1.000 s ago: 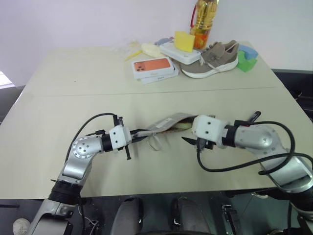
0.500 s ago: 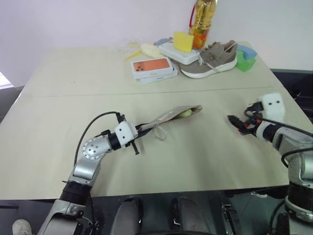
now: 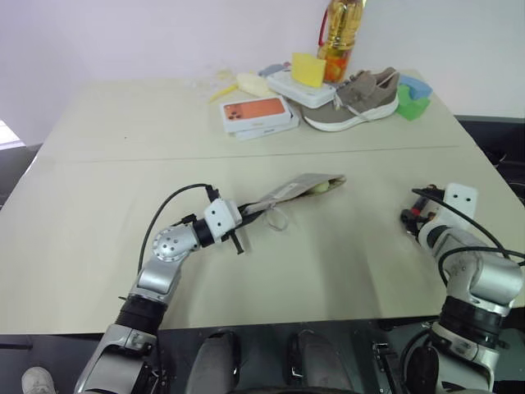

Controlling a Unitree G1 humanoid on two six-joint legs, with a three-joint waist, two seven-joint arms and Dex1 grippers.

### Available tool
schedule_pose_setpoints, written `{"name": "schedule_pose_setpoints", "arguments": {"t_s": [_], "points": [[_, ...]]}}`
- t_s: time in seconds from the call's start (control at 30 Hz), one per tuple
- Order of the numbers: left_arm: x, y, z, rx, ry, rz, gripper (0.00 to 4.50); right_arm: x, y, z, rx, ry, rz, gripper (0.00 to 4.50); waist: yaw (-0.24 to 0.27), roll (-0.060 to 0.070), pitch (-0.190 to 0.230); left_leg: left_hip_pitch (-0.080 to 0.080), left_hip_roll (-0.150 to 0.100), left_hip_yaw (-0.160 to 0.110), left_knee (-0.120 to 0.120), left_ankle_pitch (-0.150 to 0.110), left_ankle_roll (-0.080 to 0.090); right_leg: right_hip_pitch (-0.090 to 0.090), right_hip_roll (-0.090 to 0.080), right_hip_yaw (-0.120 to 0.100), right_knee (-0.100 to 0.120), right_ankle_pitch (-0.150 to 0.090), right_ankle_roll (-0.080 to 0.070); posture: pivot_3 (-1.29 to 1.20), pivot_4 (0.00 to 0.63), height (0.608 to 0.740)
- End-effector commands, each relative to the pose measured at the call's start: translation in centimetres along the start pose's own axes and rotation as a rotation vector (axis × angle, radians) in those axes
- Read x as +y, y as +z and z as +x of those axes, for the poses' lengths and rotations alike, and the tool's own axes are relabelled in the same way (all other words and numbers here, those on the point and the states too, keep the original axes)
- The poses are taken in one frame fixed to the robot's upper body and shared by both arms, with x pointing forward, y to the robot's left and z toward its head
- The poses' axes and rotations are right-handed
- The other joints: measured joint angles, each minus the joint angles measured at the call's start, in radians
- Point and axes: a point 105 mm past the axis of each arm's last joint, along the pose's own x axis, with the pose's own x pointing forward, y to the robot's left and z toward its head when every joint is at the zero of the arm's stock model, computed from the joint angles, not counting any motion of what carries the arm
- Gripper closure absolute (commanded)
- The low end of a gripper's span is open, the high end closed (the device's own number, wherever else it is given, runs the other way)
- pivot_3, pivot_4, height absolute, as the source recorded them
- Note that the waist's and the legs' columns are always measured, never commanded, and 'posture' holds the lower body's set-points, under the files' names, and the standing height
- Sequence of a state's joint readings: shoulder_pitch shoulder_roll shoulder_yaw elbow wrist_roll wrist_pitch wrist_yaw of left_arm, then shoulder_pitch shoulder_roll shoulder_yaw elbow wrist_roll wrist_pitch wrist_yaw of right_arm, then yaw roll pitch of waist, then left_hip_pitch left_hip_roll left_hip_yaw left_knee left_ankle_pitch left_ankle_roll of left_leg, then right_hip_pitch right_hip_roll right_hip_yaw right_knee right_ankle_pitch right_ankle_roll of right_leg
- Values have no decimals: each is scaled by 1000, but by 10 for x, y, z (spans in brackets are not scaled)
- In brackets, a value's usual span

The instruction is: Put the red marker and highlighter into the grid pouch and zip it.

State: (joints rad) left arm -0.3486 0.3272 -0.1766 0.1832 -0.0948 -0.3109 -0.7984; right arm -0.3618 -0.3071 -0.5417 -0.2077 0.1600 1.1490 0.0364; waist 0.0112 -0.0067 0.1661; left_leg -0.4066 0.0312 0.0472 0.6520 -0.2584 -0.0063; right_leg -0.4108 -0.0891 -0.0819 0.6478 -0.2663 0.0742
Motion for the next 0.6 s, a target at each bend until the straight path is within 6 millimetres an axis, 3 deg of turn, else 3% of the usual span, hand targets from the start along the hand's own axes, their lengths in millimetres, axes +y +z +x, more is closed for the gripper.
{"name": "schedule_pose_setpoints", "arguments": {"t_s": [0.03, 0.07, 0.1, 0.17, 0.3, 0.37, 0.47, 0.6], "points": [[5, 7, 1, -26, 19, 30, 4500, 2, 14, -2, -61, 5, 5, 3440, 0, 0, 0, 0, 0, 0, 0, 0, 0, 0, 0, 0, 0, 0, 0, 0, 150, 740], [6, 7, 1, -26, 24, 30, 4500, 3, 16, -3, -73, 11, -2, 3978, 0, 0, 0, 0, 0, 0, 0, 0, 0, 0, 0, 0, 0, 0, 0, 0, 150, 740], [7, 7, 0, -25, 29, 29, 4500, 5, 19, -4, -90, 21, -22, 4232, 0, 0, 0, 0, 0, 0, 0, 0, 0, 0, 0, 0, 0, 0, 0, 0, 150, 740], [10, 6, 1, -24, 37, 31, 4500, 12, 27, -8, -129, 60, -112, 4217, 0, 0, 0, 0, 0, 0, 0, 0, 0, 0, 0, 0, 0, 0, 0, 0, 150, 740], [21, 4, -1, -15, 72, 45, 4500, 40, 62, -33, -330, 188, -587, 4217, 0, 2, 0, -1, 0, 0, 0, 0, 0, -1, 0, 0, 0, 0, 0, 0, 150, 740], [24, 4, -2, -16, 84, 47, 4500, 51, 71, -44, -395, 257, -710, 4217, 0, 2, 0, 0, -1, 0, 0, 0, 0, -1, 0, 1, 0, 0, 0, 0, 150, 740], [28, 3, -3, -13, 89, 51, 4500, 72, 72, -67, -471, 420, -906, 4217, -1, 1, 1, 0, 0, 0, 0, 0, 0, -1, 2, 1, 0, 0, 0, 0, 150, 740], [30, 3, -4, -13, 86, 59, 4500, 86, 57, -87, -481, 589, -1071, 4217, 1, 0, 1, 0, 0, -1, 0, 0, 0, 0, 2, 0, -1, 0, 0, 0, 150, 740]]}}
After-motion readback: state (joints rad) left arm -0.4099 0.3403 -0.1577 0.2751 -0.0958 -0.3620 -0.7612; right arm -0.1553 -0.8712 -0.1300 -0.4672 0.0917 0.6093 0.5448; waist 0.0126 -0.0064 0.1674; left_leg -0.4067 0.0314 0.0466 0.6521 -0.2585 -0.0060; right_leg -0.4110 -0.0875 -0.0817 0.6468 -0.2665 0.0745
